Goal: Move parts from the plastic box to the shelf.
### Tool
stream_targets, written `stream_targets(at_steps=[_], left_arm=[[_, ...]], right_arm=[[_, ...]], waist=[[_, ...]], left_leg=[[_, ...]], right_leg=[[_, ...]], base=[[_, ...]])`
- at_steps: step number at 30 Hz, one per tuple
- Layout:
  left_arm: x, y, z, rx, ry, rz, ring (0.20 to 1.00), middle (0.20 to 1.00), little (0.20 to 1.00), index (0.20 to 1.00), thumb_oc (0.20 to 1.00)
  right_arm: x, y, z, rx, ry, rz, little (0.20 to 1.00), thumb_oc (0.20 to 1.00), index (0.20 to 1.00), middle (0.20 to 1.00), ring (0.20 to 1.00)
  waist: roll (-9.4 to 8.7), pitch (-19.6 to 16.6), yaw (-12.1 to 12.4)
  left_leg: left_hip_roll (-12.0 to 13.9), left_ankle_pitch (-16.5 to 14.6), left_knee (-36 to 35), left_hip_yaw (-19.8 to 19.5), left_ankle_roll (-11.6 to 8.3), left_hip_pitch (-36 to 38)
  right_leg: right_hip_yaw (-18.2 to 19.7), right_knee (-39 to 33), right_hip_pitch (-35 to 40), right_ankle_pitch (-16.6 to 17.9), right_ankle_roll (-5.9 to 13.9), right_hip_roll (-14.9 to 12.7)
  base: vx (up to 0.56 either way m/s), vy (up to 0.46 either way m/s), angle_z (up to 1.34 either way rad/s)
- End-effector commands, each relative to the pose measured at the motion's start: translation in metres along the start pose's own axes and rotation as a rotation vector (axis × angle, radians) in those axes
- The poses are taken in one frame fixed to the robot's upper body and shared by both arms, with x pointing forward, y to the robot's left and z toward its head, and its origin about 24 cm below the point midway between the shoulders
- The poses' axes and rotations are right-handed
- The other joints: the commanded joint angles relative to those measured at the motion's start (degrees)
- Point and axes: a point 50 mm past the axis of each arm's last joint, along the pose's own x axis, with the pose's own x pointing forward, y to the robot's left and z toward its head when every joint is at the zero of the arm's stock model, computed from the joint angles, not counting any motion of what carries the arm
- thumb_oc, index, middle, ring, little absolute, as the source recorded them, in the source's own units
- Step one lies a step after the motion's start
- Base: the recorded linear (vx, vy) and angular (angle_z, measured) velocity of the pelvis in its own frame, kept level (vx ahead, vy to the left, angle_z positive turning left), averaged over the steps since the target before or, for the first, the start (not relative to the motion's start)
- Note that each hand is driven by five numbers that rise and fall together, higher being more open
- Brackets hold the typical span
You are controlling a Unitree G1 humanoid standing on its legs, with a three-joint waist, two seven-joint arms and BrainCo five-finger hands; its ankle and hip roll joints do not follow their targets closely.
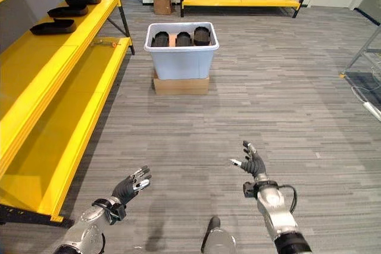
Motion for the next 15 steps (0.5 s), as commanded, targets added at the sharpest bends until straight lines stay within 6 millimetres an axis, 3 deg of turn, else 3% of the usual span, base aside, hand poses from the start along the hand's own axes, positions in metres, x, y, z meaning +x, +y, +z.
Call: stream_targets(at_steps=[1, 4, 5, 7, 9, 12, 14, 15], left_arm=[[-0.004, 0.002, 0.024, 0.07, -0.076, -0.024, 1.0, 1.0, 1.0, 1.0, 1.0], [-0.008, 0.007, 0.024, 0.035, -0.09, -0.001, 1.0, 1.0, 1.0, 1.0, 1.0], [-0.011, 0.009, 0.021, 0.013, -0.088, -0.004, 1.0, 1.0, 1.0, 1.0, 1.0], [-0.015, 0.014, 0.016, 0.006, -0.066, 0.006, 1.0, 1.0, 1.0, 1.0, 1.0], [-0.015, 0.015, 0.015, 0.0, -0.056, 0.015, 1.0, 1.0, 1.0, 1.0, 1.0], [-0.019, 0.017, 0.016, -0.059, -0.093, 0.006, 1.0, 1.0, 1.0, 1.0, 1.0], [-0.021, 0.015, 0.021, -0.063, -0.126, -0.009, 1.0, 1.0, 1.0, 1.0, 1.0], [-0.023, 0.014, 0.022, -0.064, -0.136, -0.003, 1.0, 1.0, 1.0, 1.0, 1.0]], right_arm=[[-0.004, 0.003, 0.001, 0.041, -0.023, 0.033, 1.0, 1.0, 1.0, 1.0, 1.0], [-0.009, 0.0, -0.005, 0.036, 0.001, 0.056, 1.0, 1.0, 1.0, 1.0, 1.0], [-0.01, -0.002, -0.007, 0.022, 0.009, 0.065, 1.0, 1.0, 1.0, 1.0, 1.0], [-0.011, -0.008, -0.007, -0.012, 0.015, 0.065, 1.0, 1.0, 1.0, 1.0, 1.0], [-0.012, -0.009, -0.007, -0.017, 0.013, 0.06, 1.0, 1.0, 1.0, 1.0, 1.0], [-0.012, -0.007, -0.006, -0.005, 0.006, 0.062, 1.0, 1.0, 1.0, 1.0, 1.0], [-0.014, -0.01, -0.005, 0.005, 0.001, 0.07, 1.0, 1.0, 1.0, 1.0, 1.0], [-0.016, -0.01, -0.005, 0.012, 0.002, 0.082, 1.0, 1.0, 1.0, 1.0, 1.0]], waist=[[-3.14, -3.2, -0.2], [-2.75, -4.4, -0.6], [-1.33, -5.0, -0.9], [-0.97, -5.0, -1.2], [-1.54, -4.5, -1.1], [-0.28, -2.4, -1.6], [0.11, -1.2, -2.0], [0.33, -0.8, -1.7]], left_leg=[[-9.1, -9.6, -0.9, 3.8, 5.97, -5.9], [-7.4, -7.0, 4.8, 4.8, 4.32, -6.9], [-6.1, -5.4, 7.2, 5.0, 2.22, -6.3], [-3.1, 0.1, 13.0, 6.6, -0.51, -8.7], [-3.5, 0.9, 11.8, 7.1, 0.85, -10.6], [-6.4, -1.0, -4.1, 5.5, 2.65, -7.9], [-6.5, 1.1, -12.2, 5.2, 2.36, -7.3], [-6.0, 3.6, -14.7, 4.5, 1.87, -8.2]], right_leg=[[-1.3, -6.0, -0.2, 5.5, 8.27, -4.4], [-1.8, -7.1, 1.1, 3.1, 6.19, -1.5], [-2.3, -7.4, 2.4, 0.9, 5.59, 0.6], [-2.7, -9.7, 4.4, 0.2, 3.59, 2.7], [-2.8, -9.7, 3.8, 1.2, 3.22, 2.2], [-3.8, -3.8, -0.2, 1.5, 5.43, 0.2], [-3.4, -3.2, -0.3, 1.9, 6.37, -0.1], [-3.0, -3.7, 0.6, 1.8, 6.55, 0.2]], base=[[0.38, -0.137, 0.07], [0.39, -0.143, 0.1], [0.39, -0.085, -0.18], [0.29, -0.106, -0.22], [0.08, -0.018, 0.08], [0.16, 0.15, 0.09], [0.16, 0.211, 0.32], [0.2, 0.231, 0.48]])
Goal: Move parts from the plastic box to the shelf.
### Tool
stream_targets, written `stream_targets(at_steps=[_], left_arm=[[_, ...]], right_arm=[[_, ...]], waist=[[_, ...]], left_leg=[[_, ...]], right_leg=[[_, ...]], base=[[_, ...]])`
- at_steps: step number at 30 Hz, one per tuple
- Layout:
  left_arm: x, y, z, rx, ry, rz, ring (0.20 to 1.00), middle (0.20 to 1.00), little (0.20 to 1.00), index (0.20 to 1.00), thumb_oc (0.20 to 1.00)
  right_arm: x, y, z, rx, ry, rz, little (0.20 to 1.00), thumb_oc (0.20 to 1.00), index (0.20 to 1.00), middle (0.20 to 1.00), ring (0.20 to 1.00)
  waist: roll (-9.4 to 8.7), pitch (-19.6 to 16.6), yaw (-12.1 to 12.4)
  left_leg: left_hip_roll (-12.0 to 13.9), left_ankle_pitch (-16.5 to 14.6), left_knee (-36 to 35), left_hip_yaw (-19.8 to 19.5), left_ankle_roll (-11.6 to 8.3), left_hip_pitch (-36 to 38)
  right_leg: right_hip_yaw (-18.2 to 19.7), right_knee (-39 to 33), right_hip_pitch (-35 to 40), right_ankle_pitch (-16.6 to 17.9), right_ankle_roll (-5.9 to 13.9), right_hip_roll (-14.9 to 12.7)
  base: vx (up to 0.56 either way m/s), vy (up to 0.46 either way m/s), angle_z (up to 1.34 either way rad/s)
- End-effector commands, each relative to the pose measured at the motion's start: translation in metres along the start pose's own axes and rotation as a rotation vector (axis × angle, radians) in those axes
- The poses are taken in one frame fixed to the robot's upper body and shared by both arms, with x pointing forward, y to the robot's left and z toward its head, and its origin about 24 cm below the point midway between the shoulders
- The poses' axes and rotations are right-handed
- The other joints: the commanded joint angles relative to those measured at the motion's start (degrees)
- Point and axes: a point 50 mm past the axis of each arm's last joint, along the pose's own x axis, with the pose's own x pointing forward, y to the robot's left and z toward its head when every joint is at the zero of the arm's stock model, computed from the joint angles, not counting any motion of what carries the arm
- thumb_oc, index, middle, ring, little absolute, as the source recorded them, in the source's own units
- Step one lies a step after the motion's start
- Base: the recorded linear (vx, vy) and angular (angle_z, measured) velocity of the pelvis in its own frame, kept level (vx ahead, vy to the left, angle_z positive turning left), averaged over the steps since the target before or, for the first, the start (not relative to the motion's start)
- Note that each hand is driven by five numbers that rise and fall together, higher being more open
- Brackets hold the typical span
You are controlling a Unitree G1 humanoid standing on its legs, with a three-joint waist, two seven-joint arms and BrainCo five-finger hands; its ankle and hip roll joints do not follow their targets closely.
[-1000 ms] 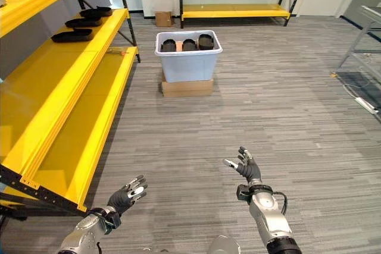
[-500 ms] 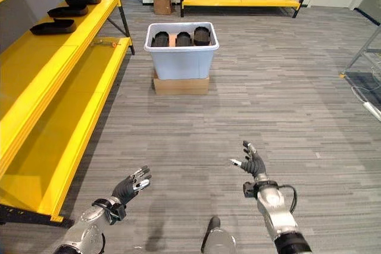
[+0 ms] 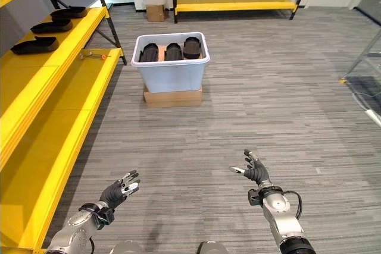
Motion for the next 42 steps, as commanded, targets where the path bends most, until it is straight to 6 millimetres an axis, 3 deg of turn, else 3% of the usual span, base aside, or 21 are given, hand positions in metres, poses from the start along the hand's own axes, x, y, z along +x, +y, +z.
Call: stream_targets(at_steps=[1, 4, 6, 8, 11, 13, 18, 20, 22, 23, 26, 27, 28, 31, 33, 36, 40, 42], left_arm=[[-0.006, -0.005, 0.024, 0.003, -0.145, -0.031, 1.0, 1.0, 1.0, 1.0, 1.0], [-0.012, -0.003, 0.019, -0.009, -0.166, 0.021, 1.0, 1.0, 1.0, 1.0, 1.0], [-0.017, 0.002, 0.018, -0.035, -0.191, 0.044, 1.0, 1.0, 1.0, 1.0, 1.0], [-0.019, 0.006, 0.021, -0.032, -0.211, 0.06, 1.0, 1.0, 1.0, 1.0, 1.0], [-0.022, 0.013, 0.026, 0.024, -0.177, 0.054, 1.0, 1.0, 1.0, 1.0, 1.0], [-0.023, 0.017, 0.029, 0.07, -0.148, 0.033, 1.0, 1.0, 1.0, 1.0, 1.0], [-0.031, 0.026, 0.017, 0.143, -0.066, 0.046, 1.0, 1.0, 1.0, 1.0, 1.0], [-0.033, 0.029, 0.011, 0.159, -0.032, 0.048, 1.0, 1.0, 1.0, 1.0, 1.0], [-0.031, 0.027, 0.006, 0.166, -0.014, 0.034, 1.0, 1.0, 1.0, 1.0, 1.0], [-0.028, 0.023, 0.003, 0.162, -0.018, 0.022, 1.0, 1.0, 1.0, 1.0, 1.0], [-0.026, 0.021, 0.005, 0.159, -0.032, 0.021, 1.0, 1.0, 1.0, 1.0, 1.0], [-0.022, 0.019, 0.01, 0.153, -0.047, 0.017, 1.0, 1.0, 1.0, 1.0, 1.0], [-0.019, 0.017, 0.012, 0.156, -0.046, 0.013, 1.0, 1.0, 1.0, 1.0, 1.0], [-0.012, 0.01, 0.015, 0.163, -0.018, -0.003, 1.0, 1.0, 1.0, 1.0, 1.0], [-0.009, 0.007, 0.007, 0.202, 0.043, -0.023, 1.0, 1.0, 1.0, 1.0, 1.0], [-0.011, 0.001, -0.009, 0.238, 0.105, -0.1, 1.0, 1.0, 1.0, 1.0, 1.0], [-0.019, 0.003, -0.027, 0.251, 0.178, -0.064, 1.0, 1.0, 1.0, 1.0, 1.0], [-0.026, 0.006, -0.037, 0.267, 0.205, -0.045, 1.0, 1.0, 1.0, 1.0, 1.0]], right_arm=[[-0.004, -0.003, 0.018, 0.017, -0.095, 0.061, 1.0, 1.0, 1.0, 1.0, 1.0], [-0.011, 0.001, 0.012, 0.007, -0.073, 0.139, 1.0, 1.0, 1.0, 1.0, 1.0], [-0.014, 0.001, 0.012, -0.044, -0.075, 0.181, 1.0, 1.0, 1.0, 1.0, 1.0], [-0.013, 0.001, 0.014, -0.043, -0.077, 0.192, 1.0, 1.0, 1.0, 1.0, 1.0], [-0.01, 0.005, 0.012, -0.029, -0.054, 0.235, 1.0, 1.0, 1.0, 1.0, 1.0], [-0.013, 0.006, 0.006, -0.038, -0.028, 0.26, 1.0, 1.0, 1.0, 1.0, 1.0], [-0.014, 0.006, 0.008, -0.019, -0.047, 0.23, 1.0, 1.0, 1.0, 1.0, 1.0], [-0.009, 0.009, 0.015, 0.0, -0.061, 0.217, 1.0, 1.0, 1.0, 1.0, 1.0], [-0.004, 0.015, 0.021, 0.013, -0.063, 0.213, 1.0, 1.0, 1.0, 1.0, 1.0], [-0.003, 0.022, 0.023, 0.003, -0.079, 0.218, 1.0, 1.0, 1.0, 1.0, 1.0], [-0.003, 0.026, 0.023, -0.007, -0.095, 0.23, 1.0, 1.0, 1.0, 1.0, 1.0], [-0.005, 0.026, 0.023, 0.0, -0.109, 0.24, 1.0, 1.0, 1.0, 1.0, 1.0], [-0.006, 0.025, 0.023, 0.003, -0.111, 0.239, 1.0, 1.0, 1.0, 1.0, 1.0], [-0.006, 0.024, 0.022, 0.005, -0.116, 0.227, 1.0, 1.0, 1.0, 1.0, 1.0], [-0.007, 0.026, 0.019, -0.031, -0.113, 0.228, 1.0, 1.0, 1.0, 1.0, 1.0], [-0.009, 0.024, 0.011, -0.049, -0.094, 0.217, 1.0, 1.0, 1.0, 1.0, 1.0], [-0.009, 0.017, 0.005, -0.052, -0.07, 0.186, 1.0, 1.0, 1.0, 1.0, 1.0], [-0.007, 0.01, 0.004, -0.061, -0.06, 0.143, 1.0, 1.0, 1.0, 1.0, 1.0]], waist=[[2.09, 1.0, 0.7], [2.67, 2.0, 2.8], [3.31, 2.6, 3.3], [4.09, 2.6, 3.6], [4.51, 2.6, 4.3], [3.65, 1.5, 4.9], [1.99, -0.5, 6.3], [0.61, -1.8, 6.9], [-0.84, -3.0, 7.5], [-0.29, -3.1, 7.4], [0.64, -2.6, 6.5], [0.57, -1.8, 5.8], [0.54, -1.6, 5.5], [0.35, -0.4, 4.3], [-0.14, 0.6, 3.4], [-0.49, 1.7, 3.3], [-1.53, 1.4, 3.7], [-2.55, 0.9, 4.6]], left_leg=[[3.7, 8.3, -8.6, -3.6, -6.42, 3.9], [9.8, 18.6, -10.7, -8.3, -9.54, -5.4], [12.4, 19.7, -9.2, -10.0, -10.63, -9.1], [12.6, 18.9, -9.4, -10.1, -10.75, -8.6], [10.9, 15.8, -8.4, -10.1, -9.0, -6.7], [8.2, 12.6, -6.8, -10.3, -7.2, -5.3], [3.6, 9.0, -5.9, -11.2, -4.17, -4.4], [0.3, 7.4, -6.6, -11.2, -2.04, -4.1], [-4.6, 5.7, -8.4, -10.7, 1.02, -2.4], [-7.3, 4.8, -11.0, -11.8, 2.8, -0.8], [-7.3, 3.2, -11.2, -12.1, 2.98, 0.7], [-7.1, 2.3, -10.8, -12.6, 1.81, 2.0], [-6.9, 2.1, -10.9, -13.0, 1.14, 2.7], [-6.1, 0.7, -11.3, -13.6, 0.04, 4.8], [-5.6, -1.7, -11.1, -14.2, -0.06, 6.2], [-3.4, -3.5, -9.4, -13.9, -0.42, 6.5], [-2.0, -3.3, -6.1, -13.3, -1.31, 5.5], [-0.6, -3.9, -3.2, -11.5, -2.27, 5.4]], right_leg=[[3.5, -6.7, -4.9, 8.9, 6.18, 0.6], [5.0, -9.6, -0.6, 8.3, 5.29, -0.2], [5.0, -8.2, -0.6, 6.8, 4.98, -1.4], [4.4, -5.7, -1.4, 4.7, 4.82, -1.7], [4.1, -0.3, -2.3, 1.4, 4.32, -1.8], [4.0, 1.8, -1.2, -0.7, 4.29, -0.6], [5.6, 7.1, -0.6, -4.3, 5.2, 0.9], [6.3, 11.0, -1.0, -2.0, 7.35, 1.0], [6.7, 18.0, -2.2, 5.6, 11.44, -0.6], [8.5, 24.2, -7.2, 10.6, 13.12, -1.5], [9.0, 23.0, -12.6, 10.6, 12.65, -1.4], [7.2, 14.0, -12.7, 9.2, 11.74, -2.8], [6.5, 9.4, -12.4, 9.4, 11.5, -3.7], [6.5, -1.2, -13.5, 14.0, 11.97, -7.3], [9.6, -6.1, -16.3, 19.6, 13.09, -10.4], [10.0, -9.8, -17.2, 21.8, 14.01, -12.9], [8.5, -11.5, -13.7, 19.8, 14.27, -11.2], [5.6, -11.3, -11.5, 18.9, 13.74, -10.4]], base=[[0.23, 0.234, 0.15], [0.27, 0.268, -0.5], [0.21, 0.308, -0.64], [0.12, 0.295, -0.79], [0.32, 0.403, -0.93], [0.46, 0.445, 0.15], [0.28, 0.289, 0.5], [0.27, 0.319, 0.17], [0.25, 0.371, 0.21], [0.18, 0.302, 0.29], [0.12, 0.061, -0.12], [0.19, -0.105, -0.13], [0.22, -0.165, -0.06], [0.18, -0.172, 0.0], [0.26, -0.256, 0.15], [0.29, -0.291, 0.21], [0.42, -0.345, 0.24], [0.44, -0.313, 0.26]])
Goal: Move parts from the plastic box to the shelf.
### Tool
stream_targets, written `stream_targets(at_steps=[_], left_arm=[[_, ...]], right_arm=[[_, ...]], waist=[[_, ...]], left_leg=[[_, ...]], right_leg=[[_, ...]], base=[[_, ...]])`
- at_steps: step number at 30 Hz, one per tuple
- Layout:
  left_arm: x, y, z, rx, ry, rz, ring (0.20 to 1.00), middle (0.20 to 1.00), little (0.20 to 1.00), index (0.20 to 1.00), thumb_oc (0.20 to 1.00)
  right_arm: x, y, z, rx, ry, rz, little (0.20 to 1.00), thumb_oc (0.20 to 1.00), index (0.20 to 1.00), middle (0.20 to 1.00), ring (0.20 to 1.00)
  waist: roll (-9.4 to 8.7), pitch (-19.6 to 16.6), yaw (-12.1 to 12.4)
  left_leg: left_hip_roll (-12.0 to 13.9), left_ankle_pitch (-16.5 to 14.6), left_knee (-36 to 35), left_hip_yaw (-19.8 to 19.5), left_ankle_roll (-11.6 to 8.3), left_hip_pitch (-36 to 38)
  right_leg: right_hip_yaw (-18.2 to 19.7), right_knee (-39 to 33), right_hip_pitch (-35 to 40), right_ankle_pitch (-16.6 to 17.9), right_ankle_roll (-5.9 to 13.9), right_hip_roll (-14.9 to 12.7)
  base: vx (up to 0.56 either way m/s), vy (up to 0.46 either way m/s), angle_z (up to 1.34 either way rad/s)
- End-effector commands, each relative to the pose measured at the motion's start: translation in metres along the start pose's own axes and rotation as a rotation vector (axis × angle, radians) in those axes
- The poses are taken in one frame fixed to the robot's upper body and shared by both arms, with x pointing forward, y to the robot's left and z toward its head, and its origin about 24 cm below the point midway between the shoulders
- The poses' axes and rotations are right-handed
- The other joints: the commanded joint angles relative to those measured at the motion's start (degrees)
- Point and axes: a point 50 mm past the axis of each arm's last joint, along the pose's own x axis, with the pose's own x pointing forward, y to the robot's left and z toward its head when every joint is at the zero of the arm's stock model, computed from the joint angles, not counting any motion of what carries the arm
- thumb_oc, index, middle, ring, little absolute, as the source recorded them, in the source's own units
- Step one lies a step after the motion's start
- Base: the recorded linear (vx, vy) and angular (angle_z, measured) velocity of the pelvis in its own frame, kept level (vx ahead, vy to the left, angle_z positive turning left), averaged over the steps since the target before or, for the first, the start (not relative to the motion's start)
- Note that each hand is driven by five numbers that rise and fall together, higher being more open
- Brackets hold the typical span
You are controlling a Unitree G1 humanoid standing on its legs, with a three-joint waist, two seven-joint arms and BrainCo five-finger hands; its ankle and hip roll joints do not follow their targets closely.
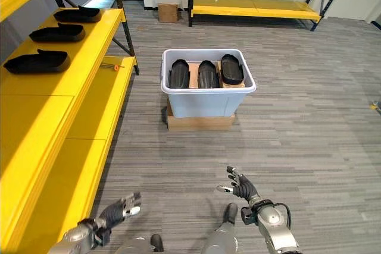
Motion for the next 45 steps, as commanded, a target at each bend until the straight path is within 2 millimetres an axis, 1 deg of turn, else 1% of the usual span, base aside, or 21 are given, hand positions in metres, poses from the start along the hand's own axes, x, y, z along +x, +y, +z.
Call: stream_targets(at_steps=[1, 3, 5, 8, 11, 13, 15, 18, 19, 20, 22, 24, 25, 26, 30, 34, 37, 39, 41, 43, 45], left_arm=[[0.005, -0.007, 0.03, 0.084, -0.126, -0.018, 1.0, 1.0, 1.0, 1.0, 1.0], [0.001, -0.007, 0.037, 0.065, -0.158, -0.026, 1.0, 1.0, 1.0, 1.0, 1.0], [0.005, -0.01, 0.03, -0.047, -0.135, -0.043, 1.0, 1.0, 1.0, 1.0, 1.0], [0.01, -0.009, 0.026, -0.208, -0.149, -0.022, 1.0, 1.0, 1.0, 1.0, 1.0], [0.012, -0.007, 0.027, -0.215, -0.161, -0.015, 1.0, 1.0, 1.0, 1.0, 1.0], [0.013, 0.0, 0.034, -0.202, -0.188, 0.019, 1.0, 1.0, 1.0, 1.0, 1.0], [0.014, 0.009, 0.045, -0.205, -0.224, 0.061, 1.0, 1.0, 1.0, 1.0, 1.0], [0.015, 0.01, 0.049, -0.216, -0.232, 0.05, 1.0, 1.0, 1.0, 1.0, 1.0], [0.016, 0.009, 0.049, -0.225, -0.228, 0.034, 1.0, 1.0, 1.0, 1.0, 1.0], [0.02, 0.003, 0.046, -0.265, -0.226, 0.019, 1.0, 1.0, 1.0, 1.0, 1.0], [0.022, 0.002, 0.039, -0.33, -0.217, 0.06, 1.0, 1.0, 1.0, 1.0, 1.0], [0.022, 0.003, 0.033, -0.347, -0.208, 0.097, 1.0, 1.0, 1.0, 1.0, 1.0], [0.023, 0.006, 0.029, -0.36, -0.224, 0.12, 1.0, 1.0, 1.0, 1.0, 1.0], [0.021, 0.011, 0.033, -0.364, -0.259, 0.14, 1.0, 1.0, 1.0, 1.0, 1.0], [0.018, 0.017, 0.048, -0.31, -0.277, 0.131, 1.0, 1.0, 1.0, 1.0, 1.0], [0.016, 0.018, 0.048, -0.233, -0.26, 0.106, 1.0, 1.0, 1.0, 1.0, 1.0], [0.012, 0.021, 0.05, -0.195, -0.26, 0.095, 1.0, 1.0, 1.0, 1.0, 1.0], [0.012, 0.021, 0.051, -0.155, -0.244, 0.081, 1.0, 1.0, 1.0, 1.0, 1.0], [0.013, 0.018, 0.049, -0.146, -0.239, 0.066, 1.0, 1.0, 1.0, 1.0, 1.0], [0.012, 0.016, 0.046, -0.147, -0.235, 0.067, 1.0, 1.0, 1.0, 1.0, 1.0], [0.012, 0.016, 0.047, -0.145, -0.242, 0.061, 1.0, 1.0, 1.0, 1.0, 1.0]], right_arm=[[0.008, -0.027, 0.037, -0.053, -0.141, -0.112, 1.0, 1.0, 1.0, 1.0, 1.0], [0.006, -0.056, 0.04, -0.087, -0.125, -0.225, 1.0, 1.0, 1.0, 1.0, 1.0], [0.007, -0.062, 0.044, -0.086, -0.115, -0.23, 1.0, 1.0, 1.0, 1.0, 1.0], [0.007, -0.064, 0.042, -0.066, -0.101, -0.241, 1.0, 1.0, 1.0, 1.0, 1.0], [0.006, -0.062, 0.04, -0.057, -0.099, -0.244, 1.0, 1.0, 1.0, 1.0, 1.0], [0.004, -0.057, 0.036, -0.024, -0.099, -0.222, 1.0, 1.0, 1.0, 1.0, 1.0], [0.005, -0.048, 0.034, -0.038, -0.089, -0.192, 1.0, 1.0, 1.0, 1.0, 1.0], [0.005, -0.044, 0.034, -0.058, -0.097, -0.198, 1.0, 1.0, 1.0, 1.0, 1.0], [0.004, -0.043, 0.035, -0.059, -0.111, -0.219, 1.0, 1.0, 1.0, 1.0, 1.0], [0.001, -0.046, 0.036, -0.047, -0.127, -0.244, 1.0, 1.0, 1.0, 1.0, 1.0], [-0.001, -0.045, 0.038, -0.063, -0.135, -0.22, 1.0, 1.0, 1.0, 1.0, 1.0], [0.0, -0.041, 0.038, -0.085, -0.128, -0.173, 1.0, 1.0, 1.0, 1.0, 1.0], [0.004, -0.034, 0.04, -0.11, -0.122, -0.106, 1.0, 1.0, 1.0, 1.0, 1.0], [0.005, -0.029, 0.04, -0.11, -0.107, -0.055, 1.0, 1.0, 1.0, 1.0, 1.0], [0.002, -0.027, 0.032, -0.088, -0.052, -0.051, 1.0, 1.0, 1.0, 1.0, 1.0], [0.005, -0.023, 0.025, -0.058, -0.028, -0.038, 1.0, 1.0, 1.0, 1.0, 1.0], [0.006, -0.017, 0.026, -0.073, -0.029, -0.007, 1.0, 1.0, 1.0, 1.0, 1.0], [0.008, -0.013, 0.028, -0.072, -0.027, -0.021, 1.0, 1.0, 1.0, 1.0, 1.0], [0.008, -0.011, 0.028, -0.062, -0.03, -0.033, 1.0, 1.0, 1.0, 1.0, 1.0], [0.009, -0.008, 0.028, -0.067, -0.05, -0.029, 1.0, 1.0, 1.0, 1.0, 1.0], [0.009, -0.007, 0.031, -0.072, -0.079, -0.022, 1.0, 1.0, 1.0, 1.0, 1.0]], waist=[[1.77, -0.3, 1.0], [1.33, -1.5, 1.2], [2.14, -2.8, 1.0], [3.46, -4.5, -0.1], [3.82, -4.8, -0.5], [3.95, -4.3, -1.5], [5.17, -3.1, -3.0], [6.23, -2.0, -3.6], [6.59, -1.6, -3.6], [7.46, -0.7, -2.7], [7.86, -0.4, -1.9], [8.17, -0.3, -1.6], [8.57, -0.5, -1.3], [8.17, -0.4, -1.4], [6.3, -1.1, -0.7], [5.43, -2.5, 0.1], [4.73, -3.9, 0.0], [3.96, -5.0, 0.1], [4.74, -5.3, 0.1], [5.8, -4.8, -0.5], [5.88, -3.9, -1.1]], left_leg=[[3.2, -2.1, 4.4, 1.8, 2.3, -0.8], [5.7, -4.4, 14.2, 4.5, 1.15, -1.8], [7.5, -2.0, 19.3, 5.5, -0.07, -2.2], [10.5, 0.1, 25.3, 7.5, -2.12, -1.9], [10.3, 1.0, 26.4, 7.6, -2.34, -2.7], [8.0, 2.7, 22.8, 8.0, -1.49, -3.6], [3.4, 0.5, 8.8, 7.6, -0.3, 0.2], [2.0, 4.2, -2.4, 6.8, -0.66, 1.8], [2.2, 6.3, -4.8, 6.5, -1.01, 1.6], [5.4, 13.6, -7.6, 5.5, -2.57, -2.6], [8.9, 17.9, -7.8, 4.4, -3.74, -7.7], [10.9, 19.5, -7.7, 4.2, -4.53, -9.7], [13.0, 19.6, -6.2, 4.2, -4.85, -10.9], [12.5, 16.8, -3.6, 4.2, -4.72, -10.1], [8.9, 9.9, 3.4, 3.9, -1.56, -9.4], [5.7, 8.8, 3.9, 2.9, 1.39, -9.8], [0.6, 7.3, 0.8, 2.3, 4.39, -8.2], [-4.3, 6.7, -2.8, 3.1, 7.23, -6.5], [-5.1, 6.4, -4.5, 2.9, 8.21, -5.4], [-5.3, 5.4, -5.7, 2.6, 8.58, -3.5], [-5.2, 4.2, -5.3, 2.3, 8.06, -2.5]], right_leg=[[-2.7, 2.5, 0.1, -1.1, 4.69, -0.4], [-3.9, 3.9, 2.1, -4.7, -0.18, 2.7], [-4.1, 3.3, 3.4, -6.9, -2.51, 5.4], [-5.0, 2.1, 5.0, -9.3, -3.84, 7.7], [-5.1, 2.0, 5.0, -9.7, -4.32, 8.3], [-5.3, 2.5, 3.8, -8.8, -4.42, 8.2], [-6.6, 6.9, -0.3, -7.2, -2.01, 6.0], [-6.8, 8.2, -1.4, -6.7, -0.65, 5.7], [-6.5, 8.0, -1.1, -6.8, -0.4, 6.0], [-4.6, 5.8, 3.0, -8.1, -1.25, 7.4], [-3.4, 4.3, 6.6, -9.9, -2.09, 7.5], [-3.4, 4.2, 7.9, -11.0, -2.29, 7.2], [-4.0, 6.4, 8.3, -13.5, -2.87, 7.0], [-4.1, 9.8, 8.8, -16.9, -2.84, 6.5], [-4.0, 13.4, 9.3, -19.7, -3.66, 7.4], [-2.5, 16.9, 9.2, -20.6, -4.0, 9.3], [-0.2, 23.7, 7.5, -18.1, -1.06, 9.6], [0.7, 32.1, 5.5, -11.8, 2.6, 8.9], [1.6, 38.1, 1.4, -6.9, 3.54, 8.7], [2.6, 40.7, -5.0, -5.3, 3.57, 8.2], [1.5, 36.4, -7.3, -6.5, 3.18, 6.7]], base=[[0.61, -0.419, 0.08], [0.78, -0.555, -0.12], [0.55, -0.325, 0.02], [0.29, -0.152, -0.12], [0.12, -0.079, 0.32], [0.13, -0.051, 0.25], [0.2, 0.091, 0.51], [0.14, 0.118, 0.31], [0.27, 0.212, 0.42], [0.29, 0.223, 0.16], [0.28, 0.244, -0.23], [0.28, 0.265, -0.77], [0.51, 0.418, -1.23], [0.65, 0.517, -1.47], [0.39, 0.303, -0.3], [0.32, 0.32, 0.05], [0.25, 0.313, -0.01], [0.28, 0.386, 0.26], [0.15, 0.209, 0.29], [0.12, 0.087, 0.12], [0.21, -0.04, -0.04]])
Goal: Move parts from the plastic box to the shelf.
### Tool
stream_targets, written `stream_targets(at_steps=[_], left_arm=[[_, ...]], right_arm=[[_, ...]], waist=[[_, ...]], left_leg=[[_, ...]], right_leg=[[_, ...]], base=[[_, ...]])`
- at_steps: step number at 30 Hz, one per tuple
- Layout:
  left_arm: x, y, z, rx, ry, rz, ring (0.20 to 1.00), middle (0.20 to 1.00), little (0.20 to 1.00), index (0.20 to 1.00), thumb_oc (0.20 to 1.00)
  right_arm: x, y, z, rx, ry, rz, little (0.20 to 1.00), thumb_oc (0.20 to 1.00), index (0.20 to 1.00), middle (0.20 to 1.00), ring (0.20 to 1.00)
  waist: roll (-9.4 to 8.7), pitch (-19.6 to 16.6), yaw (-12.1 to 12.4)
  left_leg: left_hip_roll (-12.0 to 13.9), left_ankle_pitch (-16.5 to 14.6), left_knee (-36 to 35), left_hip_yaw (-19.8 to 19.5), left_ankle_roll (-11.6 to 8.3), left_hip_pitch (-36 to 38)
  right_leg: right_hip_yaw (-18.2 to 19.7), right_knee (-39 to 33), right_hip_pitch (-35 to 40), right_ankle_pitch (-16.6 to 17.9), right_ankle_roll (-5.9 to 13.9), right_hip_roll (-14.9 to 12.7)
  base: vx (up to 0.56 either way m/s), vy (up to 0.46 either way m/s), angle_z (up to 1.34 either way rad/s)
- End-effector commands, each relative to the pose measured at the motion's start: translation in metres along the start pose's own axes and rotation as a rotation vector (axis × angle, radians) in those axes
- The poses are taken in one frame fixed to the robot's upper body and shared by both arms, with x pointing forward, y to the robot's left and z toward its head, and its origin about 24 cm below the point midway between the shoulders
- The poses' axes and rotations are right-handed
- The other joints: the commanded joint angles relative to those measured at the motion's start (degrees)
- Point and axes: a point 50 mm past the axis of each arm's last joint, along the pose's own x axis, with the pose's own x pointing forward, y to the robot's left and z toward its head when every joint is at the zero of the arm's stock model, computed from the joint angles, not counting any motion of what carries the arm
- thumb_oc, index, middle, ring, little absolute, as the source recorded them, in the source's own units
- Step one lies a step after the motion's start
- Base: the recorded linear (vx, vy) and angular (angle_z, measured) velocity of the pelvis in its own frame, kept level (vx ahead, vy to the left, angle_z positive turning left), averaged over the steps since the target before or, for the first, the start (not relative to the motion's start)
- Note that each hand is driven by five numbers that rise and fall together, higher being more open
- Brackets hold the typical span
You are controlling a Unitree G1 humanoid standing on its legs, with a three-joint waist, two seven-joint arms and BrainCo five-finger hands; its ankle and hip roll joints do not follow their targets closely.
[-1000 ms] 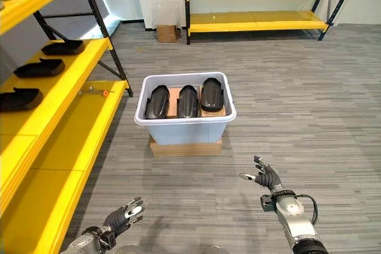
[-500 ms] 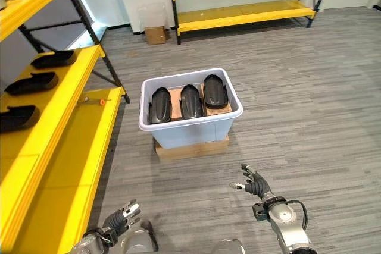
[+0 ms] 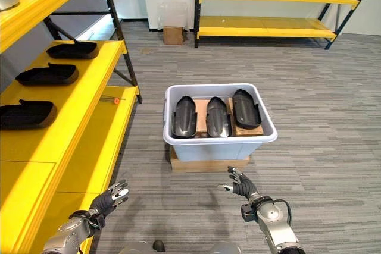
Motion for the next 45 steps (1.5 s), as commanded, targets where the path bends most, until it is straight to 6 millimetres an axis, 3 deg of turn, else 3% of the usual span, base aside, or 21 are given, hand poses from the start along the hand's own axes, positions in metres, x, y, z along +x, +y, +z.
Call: stream_targets(at_steps=[1, 2, 3, 4, 6, 8, 9, 11, 15, 19, 20, 21, 23, 26, 27, 28, 29, 33, 36, 45], left_arm=[[0.0, -0.018, 0.006, 0.06, -0.038, -0.086, 1.0, 1.0, 1.0, 1.0, 1.0], [0.001, -0.019, 0.008, 0.073, -0.032, -0.087, 1.0, 1.0, 1.0, 1.0, 1.0], [0.002, -0.021, 0.007, 0.094, -0.025, -0.085, 1.0, 1.0, 1.0, 1.0, 1.0], [0.001, -0.021, 0.007, 0.116, -0.035, -0.063, 1.0, 1.0, 1.0, 1.0, 1.0], [-0.006, -0.018, 0.003, 0.117, -0.071, -0.05, 1.0, 1.0, 1.0, 1.0, 1.0], [-0.009, -0.018, 0.002, 0.118, -0.09, -0.068, 1.0, 1.0, 1.0, 1.0, 1.0], [-0.016, -0.016, -0.001, 0.11, -0.103, -0.07, 1.0, 1.0, 1.0, 1.0, 1.0], [-0.019, -0.014, -0.003, 0.093, -0.101, -0.057, 1.0, 1.0, 1.0, 1.0, 1.0], [-0.026, -0.011, -0.006, 0.069, -0.096, -0.047, 1.0, 1.0, 1.0, 1.0, 1.0], [-0.028, -0.007, -0.003, 0.045, -0.1, -0.039, 1.0, 1.0, 1.0, 1.0, 1.0], [-0.028, -0.008, 0.0, 0.03, -0.124, -0.037, 1.0, 1.0, 1.0, 1.0, 1.0], [-0.026, -0.009, 0.007, 0.013, -0.166, -0.011, 1.0, 1.0, 1.0, 1.0, 1.0], [-0.025, -0.004, 0.022, -0.01, -0.29, 0.118, 1.0, 1.0, 1.0, 1.0, 1.0], [-0.027, 0.0, 0.031, -0.012, -0.374, 0.183, 1.0, 1.0, 1.0, 1.0, 1.0], [-0.029, 0.0, 0.034, -0.016, -0.412, 0.215, 1.0, 1.0, 1.0, 1.0, 1.0], [-0.03, 0.0, 0.034, -0.021, -0.427, 0.227, 1.0, 1.0, 1.0, 1.0, 1.0], [-0.03, -0.002, 0.034, -0.016, -0.436, 0.237, 1.0, 1.0, 1.0, 1.0, 1.0], [-0.027, -0.002, 0.031, 0.008, -0.4, 0.227, 1.0, 1.0, 1.0, 1.0, 1.0], [-0.028, 0.0, 0.028, 0.004, -0.383, 0.231, 1.0, 1.0, 1.0, 1.0, 1.0], [-0.031, 0.005, 0.017, -0.02, -0.34, 0.242, 1.0, 1.0, 1.0, 1.0, 1.0]], right_arm=[[-0.006, -0.017, 0.023, -0.048, -0.144, -0.046, 1.0, 1.0, 1.0, 1.0, 1.0], [-0.007, -0.018, 0.023, -0.045, -0.149, -0.048, 1.0, 1.0, 1.0, 1.0, 1.0], [-0.009, -0.019, 0.022, -0.029, -0.155, -0.049, 1.0, 1.0, 1.0, 1.0, 1.0], [-0.01, -0.018, 0.02, -0.012, -0.168, -0.047, 1.0, 1.0, 1.0, 1.0, 1.0], [-0.012, -0.013, 0.019, 0.015, -0.189, -0.053, 1.0, 1.0, 1.0, 1.0, 1.0], [-0.012, -0.011, 0.02, 0.021, -0.191, -0.053, 1.0, 1.0, 1.0, 1.0, 1.0], [-0.012, -0.01, 0.019, 0.008, -0.179, -0.062, 1.0, 1.0, 1.0, 1.0, 1.0], [-0.013, -0.012, 0.017, 0.036, -0.163, -0.071, 1.0, 1.0, 1.0, 1.0, 1.0], [-0.013, -0.02, 0.015, 0.014, -0.141, -0.117, 1.0, 1.0, 1.0, 1.0, 1.0], [-0.012, -0.047, 0.018, 0.029, -0.122, -0.217, 1.0, 1.0, 1.0, 1.0, 1.0], [-0.012, -0.05, 0.02, 0.024, -0.125, -0.226, 1.0, 1.0, 1.0, 1.0, 1.0], [-0.015, -0.054, 0.021, 0.013, -0.131, -0.243, 1.0, 1.0, 1.0, 1.0, 1.0], [-0.017, -0.056, 0.021, 0.016, -0.149, -0.256, 1.0, 1.0, 1.0, 1.0, 1.0], [-0.019, -0.054, 0.02, 0.03, -0.162, -0.251, 1.0, 1.0, 1.0, 1.0, 1.0], [-0.021, -0.052, 0.018, 0.04, -0.163, -0.254, 1.0, 1.0, 1.0, 1.0, 1.0], [-0.023, -0.051, 0.016, 0.046, -0.159, -0.254, 1.0, 1.0, 1.0, 1.0, 1.0], [-0.025, -0.048, 0.016, 0.055, -0.168, -0.256, 1.0, 1.0, 1.0, 1.0, 1.0], [-0.024, -0.046, 0.016, 0.116, -0.187, -0.265, 1.0, 1.0, 1.0, 1.0, 1.0], [-0.025, -0.043, 0.015, 0.117, -0.194, -0.249, 1.0, 1.0, 1.0, 1.0, 1.0], [-0.018, -0.033, 0.028, 0.076, -0.241, -0.204, 1.0, 1.0, 1.0, 1.0, 1.0]], waist=[[0.73, -0.1, -2.2], [0.35, 0.5, -2.5], [-0.2, 1.3, -2.9], [-0.02, 2.5, -3.3], [0.67, 3.9, -3.1], [0.25, 3.9, -2.8], [-0.53, 3.8, -1.5], [-1.49, 3.7, -1.1], [-1.78, 2.5, 0.2], [-2.24, 0.3, -1.1], [-1.63, -0.2, -1.6], [-1.0, -0.4, -1.8], [-0.43, 0.5, -1.8], [0.08, 1.2, -2.5], [0.21, 1.3, -2.9], [0.48, 1.4, -3.0], [0.21, 1.8, -3.0], [0.78, 1.4, -3.2], [0.75, 1.6, -3.2], [0.69, 2.9, -1.6]], left_leg=[[-1.6, -0.7, -0.1, -3.6, -1.13, 0.0], [-1.4, -1.4, -0.2, -4.0, -1.47, 1.0], [-1.0, -3.2, 0.1, -4.1, -1.83, 2.4], [0.8, -5.2, 1.2, -4.2, -2.18, 3.4], [4.0, -6.3, 3.7, -3.6, -2.74, 3.3], [4.4, -6.1, 4.7, -3.3, -3.05, 2.5], [5.7, -6.3, 7.5, -2.8, -4.42, 2.0], [6.1, -5.2, 8.4, -2.1, -4.91, 1.8], [8.6, -6.5, 10.7, -1.5, -6.63, 2.5], [13.5, -9.0, 18.8, 4.7, -8.02, 3.8], [15.4, -7.7, 20.9, 6.9, -8.93, 4.2], [16.6, -4.2, 23.6, 7.7, -10.06, 2.6], [14.7, 0.0, 24.7, 5.3, -10.09, -1.8], [13.7, 0.5, 14.8, 5.5, -10.07, 1.0], [13.3, 1.5, 5.6, 5.5, -10.26, 3.2], [13.9, 1.9, 3.5, 4.5, -11.07, 3.7], [14.3, 3.4, 3.1, 3.3, -10.8, 2.5], [13.3, 1.9, 1.8, 3.6, -10.12, 3.3], [11.8, 2.8, 1.7, 3.4, -8.4, 2.1], [11.0, 3.0, 2.3, 2.2, -7.19, 0.5]], right_leg=[[-11.5, -22.3, 4.5, 4.1, -2.56, 4.3], [-12.0, -27.0, 4.4, 6.2, -2.41, 2.6], [-11.5, -32.3, 3.2, 10.8, -1.77, -0.1], [-9.0, -35.1, -1.0, 14.3, -1.22, -3.1], [-7.4, -34.7, -4.2, 14.4, -0.69, -5.2], [-8.5, -36.4, -2.1, 13.6, -0.46, -5.3], [-12.3, -38.8, 4.2, 11.2, 0.18, -4.7], [-14.8, -39.9, 6.2, 10.8, -0.35, -4.7], [-18.0, -39.5, 9.4, 8.3, -0.32, -3.1], [-20.4, -37.5, 9.7, 5.3, -3.5, -1.6], [-20.9, -37.4, 10.3, 4.0, -4.57, -0.4], [-20.9, -38.4, 11.6, 2.7, -5.91, 1.6], [-19.4, -39.4, 12.0, 2.3, -7.51, 3.8], [-19.3, -38.3, 10.5, 3.4, -6.3, 3.0], [-19.8, -38.3, 9.9, 4.3, -5.15, 1.8], [-19.0, -38.6, 10.1, 4.4, -4.15, 1.7], [-18.1, -38.6, 9.7, 4.2, -4.83, 1.6], [-19.3, -35.2, 9.4, 1.7, -3.0, -0.8], [-18.5, -35.3, 9.7, 1.9, -3.79, 0.1], [-17.2, -33.6, 10.1, 0.5, -3.41, 0.4]], base=[[0.29, -0.197, 0.05], [0.36, -0.317, 0.32], [0.36, -0.369, 0.22], [0.38, -0.436, 0.23], [0.34, -0.421, 0.2], [0.4, -0.35, 0.23], [0.49, -0.399, 0.44], [0.45, -0.315, 0.37], [0.41, -0.257, -0.14], [0.39, -0.288, -0.05], [0.31, -0.232, 0.06], [0.29, -0.207, 0.15], [0.18, -0.148, 0.08], [0.11, 0.055, -0.35], [0.16, 0.223, -0.34], [0.11, 0.254, -0.33], [0.05, 0.193, -0.45], [0.05, 0.223, -0.34], [0.02, 0.185, 0.28], [0.05, 0.109, 0.13]])
